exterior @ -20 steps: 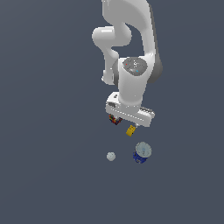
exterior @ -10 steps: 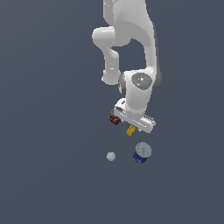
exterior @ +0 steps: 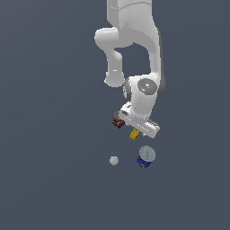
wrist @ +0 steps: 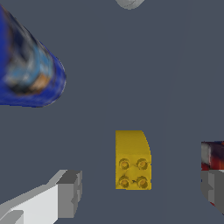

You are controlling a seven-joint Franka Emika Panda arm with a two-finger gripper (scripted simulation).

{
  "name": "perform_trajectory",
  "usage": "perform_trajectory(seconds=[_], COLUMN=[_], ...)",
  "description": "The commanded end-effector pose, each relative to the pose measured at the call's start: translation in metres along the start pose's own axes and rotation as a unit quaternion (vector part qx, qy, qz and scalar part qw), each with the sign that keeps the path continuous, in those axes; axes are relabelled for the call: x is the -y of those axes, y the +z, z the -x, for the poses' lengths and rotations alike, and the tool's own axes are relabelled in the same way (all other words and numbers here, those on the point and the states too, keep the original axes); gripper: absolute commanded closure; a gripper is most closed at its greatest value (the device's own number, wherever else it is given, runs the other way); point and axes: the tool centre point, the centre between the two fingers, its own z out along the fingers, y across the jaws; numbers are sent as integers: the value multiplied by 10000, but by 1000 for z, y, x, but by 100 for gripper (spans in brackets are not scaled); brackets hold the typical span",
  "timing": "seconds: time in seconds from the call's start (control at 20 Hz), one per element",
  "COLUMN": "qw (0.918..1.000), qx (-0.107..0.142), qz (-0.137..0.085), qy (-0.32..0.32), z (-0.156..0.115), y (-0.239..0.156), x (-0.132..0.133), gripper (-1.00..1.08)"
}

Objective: Pick up a designated object from a clutter of objects.

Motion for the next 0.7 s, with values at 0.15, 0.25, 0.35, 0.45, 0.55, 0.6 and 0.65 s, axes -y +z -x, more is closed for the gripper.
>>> perform_trajectory(seconds=[0.15, 0.25, 0.35, 0.45, 0.55, 0.6, 0.65], qw=[10000, 10000, 10000, 10000, 10000, 10000, 10000], qx=[-2, -3, -4, -5, -6, -6, -6], qz=[-2, -2, -2, -2, -2, -2, -2], qy=[2, 5, 12, 17, 20, 20, 20], z=[0, 0, 0, 0, 0, 1, 1], y=[5, 11, 19, 29, 38, 41, 44], x=[0, 0, -1, -1, -1, -1, -1], gripper=[-92, -92, -92, -92, -92, -92, -92])
